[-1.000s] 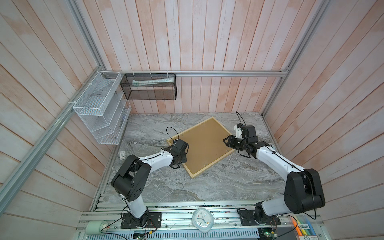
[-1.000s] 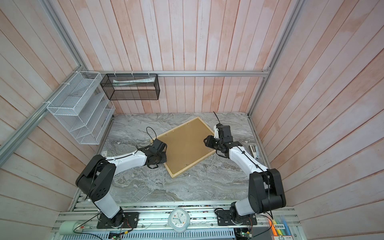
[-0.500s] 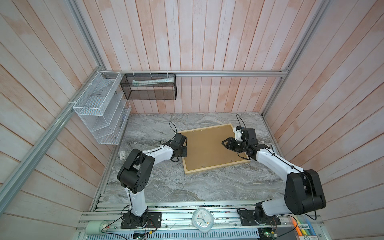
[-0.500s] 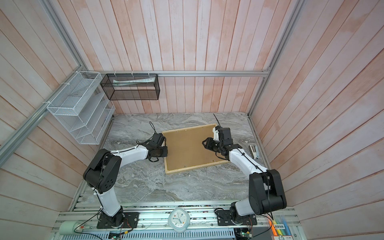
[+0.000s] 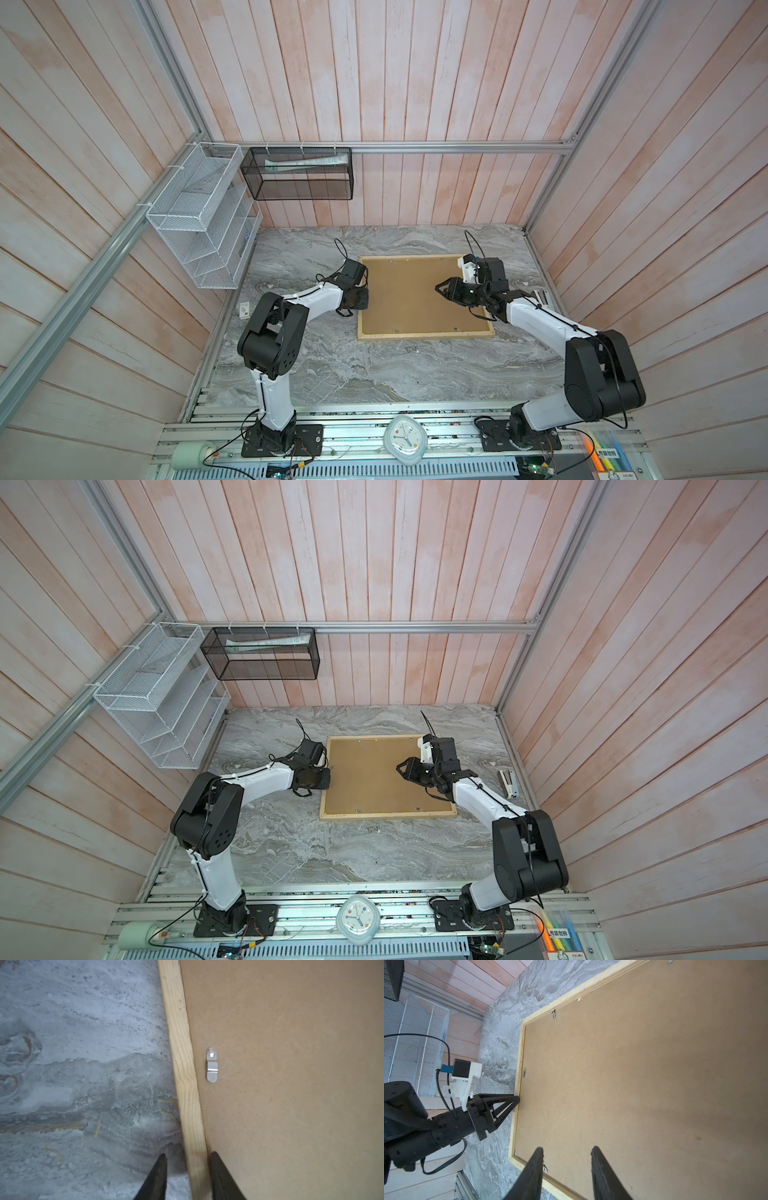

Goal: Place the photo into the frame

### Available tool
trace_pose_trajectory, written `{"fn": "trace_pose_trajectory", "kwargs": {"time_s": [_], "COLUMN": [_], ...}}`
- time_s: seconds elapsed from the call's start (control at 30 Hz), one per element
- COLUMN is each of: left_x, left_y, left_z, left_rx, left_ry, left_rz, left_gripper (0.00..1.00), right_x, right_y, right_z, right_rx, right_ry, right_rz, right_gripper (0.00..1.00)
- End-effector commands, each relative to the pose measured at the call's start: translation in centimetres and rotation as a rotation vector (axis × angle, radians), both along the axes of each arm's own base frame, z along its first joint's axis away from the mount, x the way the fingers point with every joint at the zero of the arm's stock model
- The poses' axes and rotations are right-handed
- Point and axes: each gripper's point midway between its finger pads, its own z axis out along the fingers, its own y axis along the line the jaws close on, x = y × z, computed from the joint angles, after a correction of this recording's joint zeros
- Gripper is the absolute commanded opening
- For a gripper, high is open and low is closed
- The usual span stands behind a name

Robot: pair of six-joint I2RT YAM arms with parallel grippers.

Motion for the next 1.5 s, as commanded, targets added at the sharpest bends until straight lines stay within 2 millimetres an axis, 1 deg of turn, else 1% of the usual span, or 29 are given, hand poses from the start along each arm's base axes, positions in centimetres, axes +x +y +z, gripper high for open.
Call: {"fn": "trace_pose_trajectory", "kwargs": {"time_s": [0.0, 0.17, 0.33, 0.43, 0.6, 0.77, 0.83, 1.0, 1.3, 1.47], "left_x": [-1.5, -2.8, -4.2, -4.7, -5.2, -5.4, -5.4, -5.6, -6.1, -6.3], "left_y": [0.4, 0.4, 0.3, 0.4, 0.6, 0.2, 0.2, 0.1, -0.3, -0.5], "left_z": [0.6, -0.3, -1.0, -1.2, -1.5, -1.2, -1.3, -1.1, -0.9, -1.0], "left_rx": [-0.017, -0.067, -0.109, -0.114, -0.117, -0.137, -0.140, -0.154, -0.184, -0.195], "left_ry": [0.032, 0.060, 0.086, 0.093, 0.102, 0.097, 0.099, 0.100, 0.097, 0.101], "left_rz": [0.021, 0.055, 0.067, 0.074, 0.075, 0.060, 0.062, 0.058, 0.033, 0.022], "left_gripper": [0.37, 0.35, 0.31, 0.28, 0.22, 0.20, 0.19, 0.18, 0.18, 0.18], "right_x": [0.4, 1.4, 2.6, 3.6, 5.0, 5.8, 5.9, 5.8, 5.2, 4.9], "right_y": [2.7, 6.3, 10.7, 12.9, 15.8, 18.1, 19.1, 21.3, 23.6, 24.8], "right_z": [-0.3, -2.1, -3.4, -4.1, -5.3, -6.0, -6.2, -7.4, -9.3, -9.8], "right_rx": [0.025, 0.028, 0.068, 0.071, 0.092, 0.097, 0.107, 0.142, 0.165, 0.195], "right_ry": [0.013, 0.076, 0.111, 0.123, 0.162, 0.186, 0.193, 0.244, 0.308, 0.337], "right_rz": [0.055, 0.089, 0.128, 0.146, 0.161, 0.150, 0.152, 0.179, 0.178, 0.183], "right_gripper": [0.38, 0.34, 0.32, 0.31, 0.30, 0.30, 0.30, 0.31, 0.32, 0.32]}}
